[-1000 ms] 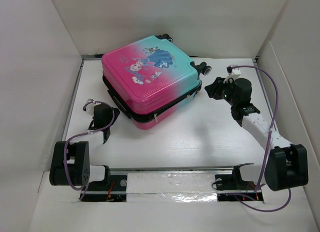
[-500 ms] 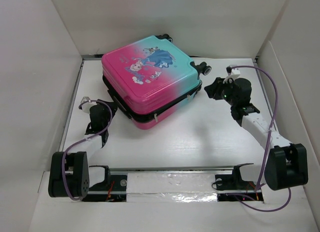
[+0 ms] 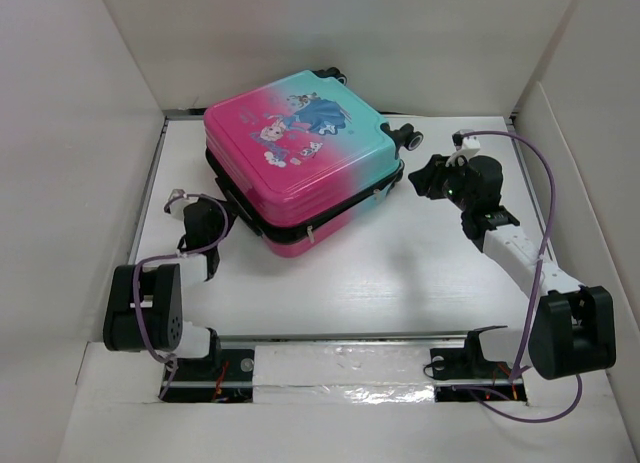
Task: Pack the luggage
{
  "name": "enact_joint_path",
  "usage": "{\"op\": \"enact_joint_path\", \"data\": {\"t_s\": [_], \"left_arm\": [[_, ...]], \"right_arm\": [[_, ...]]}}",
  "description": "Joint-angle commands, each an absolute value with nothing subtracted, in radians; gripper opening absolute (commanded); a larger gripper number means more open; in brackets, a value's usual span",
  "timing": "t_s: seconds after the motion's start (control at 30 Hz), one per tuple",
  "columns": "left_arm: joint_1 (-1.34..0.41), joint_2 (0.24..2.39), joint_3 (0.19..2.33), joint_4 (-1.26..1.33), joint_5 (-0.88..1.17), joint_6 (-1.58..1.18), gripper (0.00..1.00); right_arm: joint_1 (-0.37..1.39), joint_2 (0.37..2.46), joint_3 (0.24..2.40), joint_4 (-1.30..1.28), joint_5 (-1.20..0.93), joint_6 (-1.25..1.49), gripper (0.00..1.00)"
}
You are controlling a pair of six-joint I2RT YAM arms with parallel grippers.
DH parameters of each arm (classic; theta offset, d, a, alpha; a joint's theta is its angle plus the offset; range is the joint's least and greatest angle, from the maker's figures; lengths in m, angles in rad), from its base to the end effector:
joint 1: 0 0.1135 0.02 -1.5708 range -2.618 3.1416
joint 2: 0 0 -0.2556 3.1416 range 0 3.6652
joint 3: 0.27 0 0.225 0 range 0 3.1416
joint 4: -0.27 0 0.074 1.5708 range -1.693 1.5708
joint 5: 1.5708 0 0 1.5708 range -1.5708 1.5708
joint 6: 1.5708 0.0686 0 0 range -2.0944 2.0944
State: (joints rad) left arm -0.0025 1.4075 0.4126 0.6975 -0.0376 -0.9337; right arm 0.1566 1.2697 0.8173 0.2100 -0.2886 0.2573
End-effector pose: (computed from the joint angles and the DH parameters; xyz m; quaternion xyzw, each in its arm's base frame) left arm 0.2832 0.0019 0.1747 -0.3709 0.7133 -0.2547 0.5373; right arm 0.2944 0.0662 0.2832 -0.0493 0.7827 0.2362 0.5737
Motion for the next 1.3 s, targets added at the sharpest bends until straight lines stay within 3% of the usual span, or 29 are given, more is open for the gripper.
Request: {"op": "enact_joint_path", "data": {"t_s": [0.0,0.23,0.37,0.47,0.5,0.63,0.9,1.27], "left_arm": [[0.005,1.455,0.456,0.738,-0.034,-0.933,0.43],[-0.006,1.563,0.511,0.732,-0.043,-0.948,0.41],[-0.015,1.608,0.543,0.735,-0.049,-0.96,0.34],[-0.026,1.624,0.554,0.742,-0.061,-0.968,0.15],[-0.037,1.628,0.555,0.758,-0.066,-0.96,0.0],[-0.046,1.591,0.549,0.762,-0.048,-0.939,0.0],[-0.08,1.353,0.296,0.819,-0.012,-0.887,0.0],[-0.308,0.869,0.063,0.626,0.026,-0.862,0.0]], "right_arm": [[0.15,1.272,0.816,0.253,-0.298,0.238,0.46],[0.16,1.266,0.816,0.25,-0.296,0.238,0.46],[0.16,1.262,0.81,0.248,-0.295,0.235,0.46],[0.16,1.27,0.805,0.252,-0.298,0.236,0.46],[0.16,1.272,0.804,0.252,-0.299,0.235,0.46],[0.15,1.266,0.787,0.244,-0.304,0.235,0.46],[0.15,1.249,0.73,0.262,-0.281,0.273,0.37],[0.293,1.552,1.05,0.213,-0.359,0.227,0.35]]}}
